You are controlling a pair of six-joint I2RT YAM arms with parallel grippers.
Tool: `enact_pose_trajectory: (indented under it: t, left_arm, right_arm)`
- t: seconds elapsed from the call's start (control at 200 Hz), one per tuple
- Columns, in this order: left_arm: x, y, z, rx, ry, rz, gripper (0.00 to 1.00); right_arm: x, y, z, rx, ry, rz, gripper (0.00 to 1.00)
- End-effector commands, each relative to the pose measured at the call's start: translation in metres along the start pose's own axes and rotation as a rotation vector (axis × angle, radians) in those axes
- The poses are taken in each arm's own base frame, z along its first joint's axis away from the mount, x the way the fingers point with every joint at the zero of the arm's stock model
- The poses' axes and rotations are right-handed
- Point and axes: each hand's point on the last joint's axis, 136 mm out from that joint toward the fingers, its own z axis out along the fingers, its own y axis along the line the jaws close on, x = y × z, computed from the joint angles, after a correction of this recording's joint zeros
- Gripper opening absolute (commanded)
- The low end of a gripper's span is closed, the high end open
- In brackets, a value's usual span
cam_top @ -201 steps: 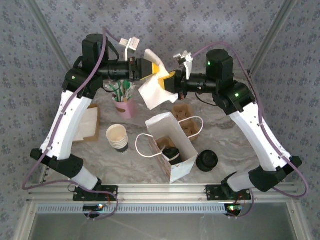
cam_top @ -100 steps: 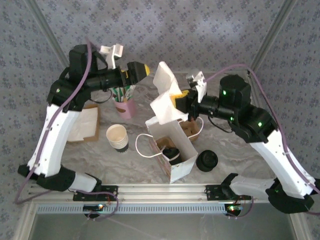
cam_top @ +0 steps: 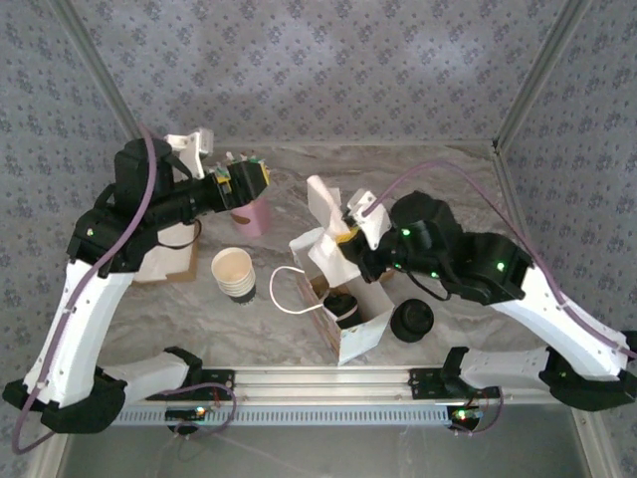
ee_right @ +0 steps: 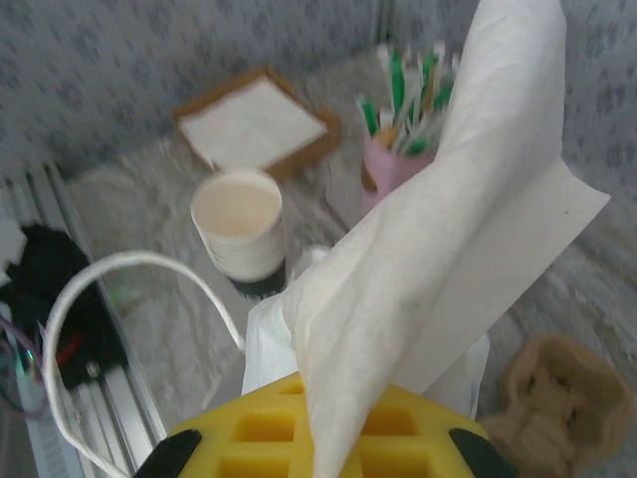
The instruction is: Pack the takeout coffee
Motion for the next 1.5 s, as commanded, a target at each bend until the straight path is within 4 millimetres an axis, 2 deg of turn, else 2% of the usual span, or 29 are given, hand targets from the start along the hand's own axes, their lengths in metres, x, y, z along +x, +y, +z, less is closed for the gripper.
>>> enact_pose_trajectory:
  t: [0.0, 0.08, 0.22, 0.475, 0.675, 0.76, 0.854, 0.989, 1.114, 1.324, 1.494]
  left_arm:
    - [0.005, 0.01, 0.0, -0.038, 0.0, -0.007, 0.99]
    - [0.009, 0.014, 0.004, -0.046, 0.013, -0.012, 0.99]
    - [0.014, 0.019, 0.012, -0.053, 0.032, -0.016, 0.99]
    - [0.023, 0.03, 0.025, -0.077, 0.07, -0.023, 0.99]
    - [0.029, 0.033, 0.033, -0.075, 0.093, -0.029, 0.99]
    - [0.031, 0.034, 0.036, -0.075, 0.1, -0.029, 0.99]
    - [0.032, 0.035, 0.038, -0.073, 0.107, -0.031, 1.0]
    - [0.035, 0.036, 0.043, -0.074, 0.127, -0.032, 0.99]
    - [0.04, 0.042, 0.05, -0.089, 0.157, -0.036, 0.97]
    - [0.048, 0.05, 0.061, -0.105, 0.186, -0.038, 0.95]
    - [0.05, 0.054, 0.064, -0.111, 0.185, -0.033, 0.94]
  right_arm:
    - [0.027, -0.011, -0.003, 0.092, 0.155, -0.009, 0.0]
    - [0.04, -0.011, -0.001, 0.103, 0.239, 0.004, 0.0]
    - [0.053, -0.003, 0.002, 0.073, 0.329, 0.036, 0.0]
    - [0.066, 0.012, 0.005, 0.013, 0.419, 0.085, 0.0]
    - [0.061, 0.02, -0.004, -0.027, 0.389, 0.126, 0.0]
    - [0.062, 0.023, -0.002, -0.031, 0.414, 0.169, 0.0]
    - [0.073, 0.031, 0.005, -0.066, 0.495, 0.2, 0.0]
    - [0.086, 0.028, 0.012, -0.035, 0.582, 0.242, 0.0]
    - [0.09, 0.024, 0.015, 0.001, 0.617, 0.3, 0.0]
    - [0.094, 0.026, 0.034, 0.079, 0.704, 0.441, 0.0]
    - [0.109, 0.022, 0.032, 0.217, 0.786, 0.563, 0.0]
